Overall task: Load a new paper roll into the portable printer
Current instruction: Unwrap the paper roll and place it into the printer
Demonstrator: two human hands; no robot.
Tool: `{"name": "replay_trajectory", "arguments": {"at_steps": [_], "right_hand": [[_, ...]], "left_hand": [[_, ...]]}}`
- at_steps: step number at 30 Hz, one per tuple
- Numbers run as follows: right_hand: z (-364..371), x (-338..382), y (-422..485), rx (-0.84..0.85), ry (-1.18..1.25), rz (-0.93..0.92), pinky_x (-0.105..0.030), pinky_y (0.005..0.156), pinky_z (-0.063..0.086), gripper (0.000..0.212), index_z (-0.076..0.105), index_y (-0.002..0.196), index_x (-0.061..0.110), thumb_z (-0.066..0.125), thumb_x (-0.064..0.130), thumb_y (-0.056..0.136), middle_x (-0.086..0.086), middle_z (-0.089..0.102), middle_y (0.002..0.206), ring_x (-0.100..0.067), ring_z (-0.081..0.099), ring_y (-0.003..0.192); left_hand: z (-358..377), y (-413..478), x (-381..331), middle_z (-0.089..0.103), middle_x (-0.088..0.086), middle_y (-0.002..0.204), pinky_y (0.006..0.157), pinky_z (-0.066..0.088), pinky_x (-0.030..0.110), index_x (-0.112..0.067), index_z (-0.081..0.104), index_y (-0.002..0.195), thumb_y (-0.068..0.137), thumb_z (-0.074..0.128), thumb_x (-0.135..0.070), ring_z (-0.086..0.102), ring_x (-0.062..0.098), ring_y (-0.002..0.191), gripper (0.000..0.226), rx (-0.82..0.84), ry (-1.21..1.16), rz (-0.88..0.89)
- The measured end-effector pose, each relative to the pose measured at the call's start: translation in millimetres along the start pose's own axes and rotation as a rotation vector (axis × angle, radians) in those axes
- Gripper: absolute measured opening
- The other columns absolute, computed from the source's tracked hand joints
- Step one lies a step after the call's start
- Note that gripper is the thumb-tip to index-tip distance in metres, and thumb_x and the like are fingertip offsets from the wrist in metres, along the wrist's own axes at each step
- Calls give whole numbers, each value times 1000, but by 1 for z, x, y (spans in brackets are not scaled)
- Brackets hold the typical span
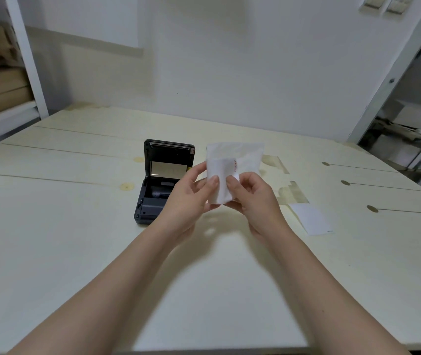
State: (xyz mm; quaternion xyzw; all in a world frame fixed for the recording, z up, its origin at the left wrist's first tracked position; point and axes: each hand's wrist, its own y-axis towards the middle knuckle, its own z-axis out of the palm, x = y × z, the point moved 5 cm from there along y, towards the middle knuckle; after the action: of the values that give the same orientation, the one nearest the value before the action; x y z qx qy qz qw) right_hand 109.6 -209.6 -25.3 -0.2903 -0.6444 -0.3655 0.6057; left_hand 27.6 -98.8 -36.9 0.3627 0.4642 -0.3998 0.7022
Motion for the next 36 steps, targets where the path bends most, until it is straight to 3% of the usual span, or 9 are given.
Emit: {"name": "replay_trajectory", "arguments": {"at_steps": [4, 9, 11, 15, 19, 25, 28, 31, 36], "right_hand": [[-1, 1, 3, -24, -48, 8, -42, 86, 56, 19, 58, 80, 12, 67, 23, 92, -6, 63, 83, -19, 63, 82], [1, -6, -1, 164, 4, 145, -32, 83, 56, 20, 62, 104, 2, 62, 20, 95, -10, 71, 99, -20, 69, 90], [0, -7, -2, 205, 45, 173, -35, 87, 56, 24, 60, 105, 4, 66, 23, 92, -13, 72, 104, -24, 70, 95], [3, -3, 0, 205, 73, 217, -41, 88, 58, 61, 56, 123, 7, 72, 46, 78, -15, 69, 119, -34, 72, 101], [17, 4, 2, 229, -118, 184, -33, 79, 61, 32, 64, 120, 15, 59, 36, 96, -12, 68, 119, -28, 72, 95], [32, 6, 5, 290, -133, 135, -28, 83, 57, 14, 68, 108, 19, 59, 17, 97, -5, 72, 108, -20, 69, 95], [39, 4, 10, 179, -61, 126, -25, 77, 57, 19, 67, 114, 11, 60, 12, 97, -8, 72, 108, -22, 69, 95], [46, -3, 15, 68, -86, 118, -31, 81, 59, 23, 67, 117, 11, 62, 13, 95, -9, 72, 112, -23, 69, 96], [79, -8, 16, 2, -319, 10, -39, 99, 52, 30, 63, 120, 15, 67, 20, 91, -1, 68, 118, -19, 64, 111]], "left_hand": [[-6, 5, -4, 65, 16, 128, 94, 56, 47, -20, 52, 138, 85, 67, -32, 69, 30, 111, 56, -72, 34, 22], [-17, 8, -16, 70, 14, 121, 75, 59, 30, -21, 58, 134, 90, 68, -21, 72, 23, 99, 44, -36, 153, -7], [-22, 7, -21, 72, 12, 117, 87, 59, 38, -21, 61, 132, 92, 66, -16, 71, 26, 103, 40, 12, 257, -48], [-28, 4, -31, 75, 3, 111, 90, 56, 30, -28, 68, 123, 87, 73, -15, 71, 18, 104, 39, 163, 476, -135], [-34, 5, -35, 72, -1, 104, 96, 55, 37, -28, 61, 122, 75, 83, -12, 71, 17, 97, 54, 166, 625, -181], [-50, 0, -41, 67, 4, 111, 89, 56, 34, -24, 55, 130, 70, 86, -5, 67, 19, 97, 70, 7, 551, -124], [-63, -5, -40, 66, 5, 116, 87, 58, 39, -29, 50, 138, 75, 83, -8, 68, 21, 102, 74, -78, 447, -121], [-75, -9, -40, 66, 2, 117, 74, 55, 29, -29, 48, 139, 78, 79, -5, 68, 19, 102, 72, -139, 404, -128], [-99, -16, -31, 66, 3, 111, 89, 56, 38, -17, 54, 134, 81, 76, -8, 68, 23, 101, 58, -368, 363, -157]]}}
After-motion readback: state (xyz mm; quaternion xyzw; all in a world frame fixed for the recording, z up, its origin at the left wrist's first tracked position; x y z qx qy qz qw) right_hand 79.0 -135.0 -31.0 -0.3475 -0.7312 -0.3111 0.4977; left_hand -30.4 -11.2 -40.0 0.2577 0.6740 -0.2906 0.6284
